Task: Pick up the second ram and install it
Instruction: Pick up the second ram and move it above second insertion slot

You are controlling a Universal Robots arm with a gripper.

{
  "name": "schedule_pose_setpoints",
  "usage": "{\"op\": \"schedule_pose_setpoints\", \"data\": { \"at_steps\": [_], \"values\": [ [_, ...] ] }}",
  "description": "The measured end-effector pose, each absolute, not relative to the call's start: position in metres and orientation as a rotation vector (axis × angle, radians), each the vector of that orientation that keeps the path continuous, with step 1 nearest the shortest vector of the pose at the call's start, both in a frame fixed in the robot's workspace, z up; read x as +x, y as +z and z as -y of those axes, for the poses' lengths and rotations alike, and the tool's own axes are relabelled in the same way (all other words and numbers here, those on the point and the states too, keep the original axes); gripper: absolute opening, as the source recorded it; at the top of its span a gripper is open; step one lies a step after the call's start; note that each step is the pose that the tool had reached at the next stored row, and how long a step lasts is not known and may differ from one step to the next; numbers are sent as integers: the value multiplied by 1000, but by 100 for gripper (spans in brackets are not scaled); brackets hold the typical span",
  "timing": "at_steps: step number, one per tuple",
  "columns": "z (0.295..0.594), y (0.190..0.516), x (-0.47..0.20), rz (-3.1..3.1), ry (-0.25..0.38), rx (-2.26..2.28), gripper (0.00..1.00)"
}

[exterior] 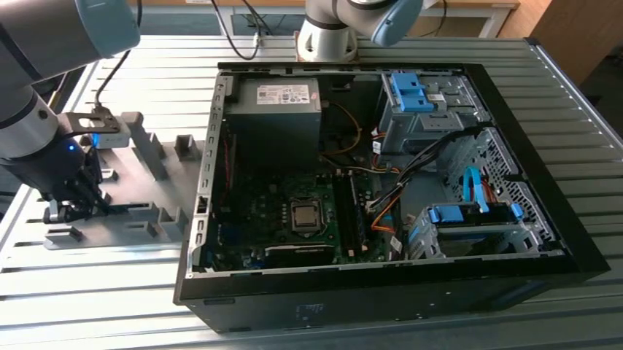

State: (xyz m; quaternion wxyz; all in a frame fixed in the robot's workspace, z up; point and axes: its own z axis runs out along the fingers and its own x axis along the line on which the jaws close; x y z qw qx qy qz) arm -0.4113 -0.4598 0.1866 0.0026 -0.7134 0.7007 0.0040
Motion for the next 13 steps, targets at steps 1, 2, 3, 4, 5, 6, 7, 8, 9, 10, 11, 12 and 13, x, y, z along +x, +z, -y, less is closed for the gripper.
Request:
{"op": "schedule_pose_setpoints", "data": {
  "at_steps": [1, 2, 3, 4, 5, 6, 7, 8, 9, 10, 11, 12, 13],
  "values": [
    [460, 187, -411, -2198, 12, -2237, 14],
    [460, 188, -411, -2198, 12, -2237, 14],
    [460, 188, -411, -2198, 12, -2238, 14],
    [460, 189, -411, -2198, 13, -2238, 14],
    [460, 190, -411, -2198, 12, -2238, 14],
    [460, 191, -411, -2198, 13, -2238, 14],
    [460, 192, -411, -2198, 12, -2238, 14],
    [460, 193, -411, -2198, 12, -2238, 14],
    [460, 195, -411, -2198, 12, -2238, 14],
    [460, 196, -411, -2198, 12, -2238, 14],
    [460, 197, -411, -2198, 12, -2238, 14],
    [460, 198, -411, -2198, 12, -2238, 14],
    [460, 199, -411, -2198, 12, -2238, 14]
  ]
}}
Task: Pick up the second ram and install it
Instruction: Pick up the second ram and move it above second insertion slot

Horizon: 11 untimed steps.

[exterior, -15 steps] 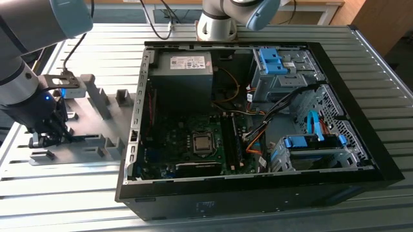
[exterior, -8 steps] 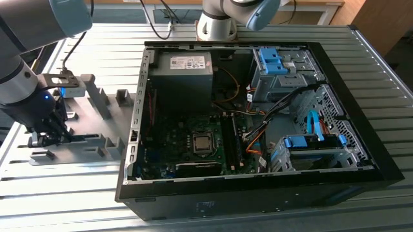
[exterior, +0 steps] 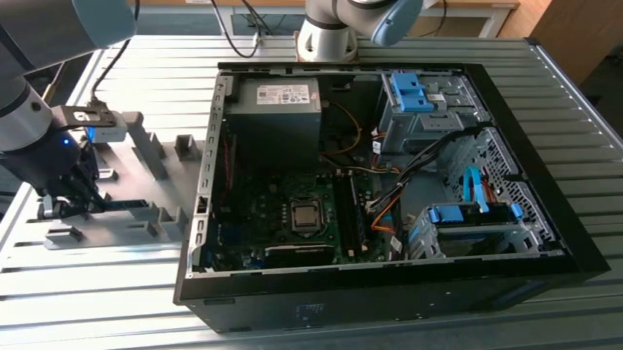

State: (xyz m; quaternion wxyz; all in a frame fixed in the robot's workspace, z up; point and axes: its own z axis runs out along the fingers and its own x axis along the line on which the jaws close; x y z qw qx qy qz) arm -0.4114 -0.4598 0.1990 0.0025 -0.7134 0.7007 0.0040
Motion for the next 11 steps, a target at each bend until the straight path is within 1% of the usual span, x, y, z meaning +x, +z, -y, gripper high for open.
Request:
{"op": "schedule_pose_setpoints", "data": {
  "at_steps": [11],
  "values": [
    [460, 210, -411, -2198, 12, -2237, 14]
  ]
}}
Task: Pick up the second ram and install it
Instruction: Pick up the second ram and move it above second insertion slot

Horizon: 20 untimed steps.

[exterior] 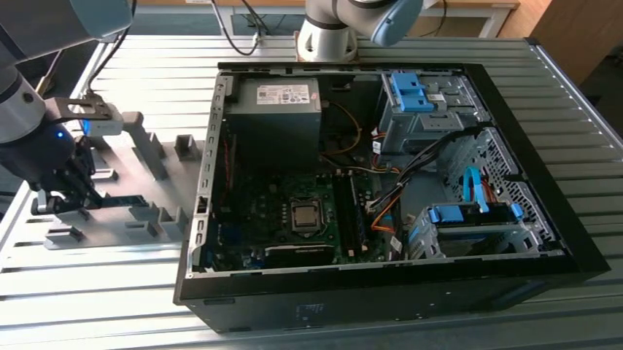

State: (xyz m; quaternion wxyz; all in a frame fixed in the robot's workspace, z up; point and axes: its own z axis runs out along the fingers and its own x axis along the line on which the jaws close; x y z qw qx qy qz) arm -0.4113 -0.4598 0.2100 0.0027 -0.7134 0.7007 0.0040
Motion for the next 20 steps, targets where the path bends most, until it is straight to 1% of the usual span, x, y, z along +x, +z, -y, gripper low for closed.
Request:
{"op": "schedule_pose_setpoints", "data": {
  "at_steps": [9, 20],
  "values": [
    [460, 211, -411, -2198, 13, -2238, 14],
    [460, 220, -411, -2198, 13, -2238, 14]
  ]
}}
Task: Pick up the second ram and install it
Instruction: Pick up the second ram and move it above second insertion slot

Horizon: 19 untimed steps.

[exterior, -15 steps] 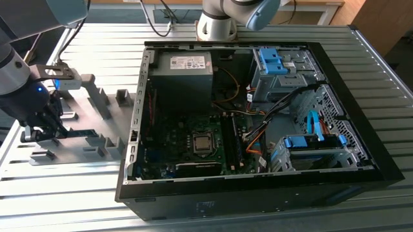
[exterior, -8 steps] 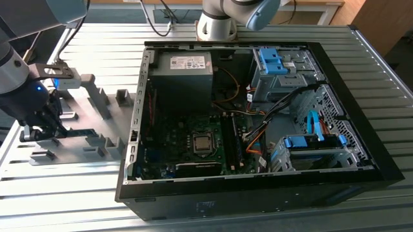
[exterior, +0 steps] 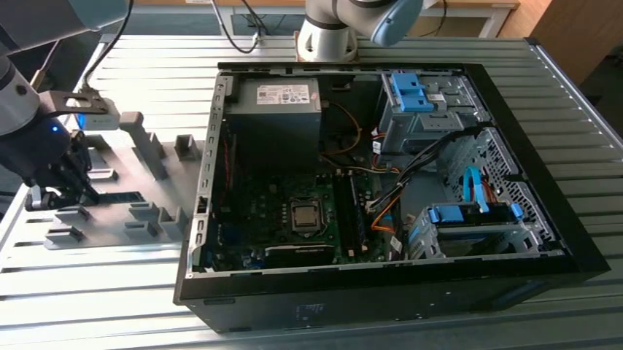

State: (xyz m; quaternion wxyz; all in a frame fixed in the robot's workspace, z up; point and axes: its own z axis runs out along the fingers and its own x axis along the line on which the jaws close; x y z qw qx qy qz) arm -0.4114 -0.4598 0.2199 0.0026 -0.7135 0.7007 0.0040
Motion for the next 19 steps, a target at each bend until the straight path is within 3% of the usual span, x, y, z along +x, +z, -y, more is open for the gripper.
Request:
{"op": "schedule_pose_setpoints", "data": {
  "at_steps": [19],
  "values": [
    [460, 235, -411, -2210, 12, -2225, 14]
  ]
}}
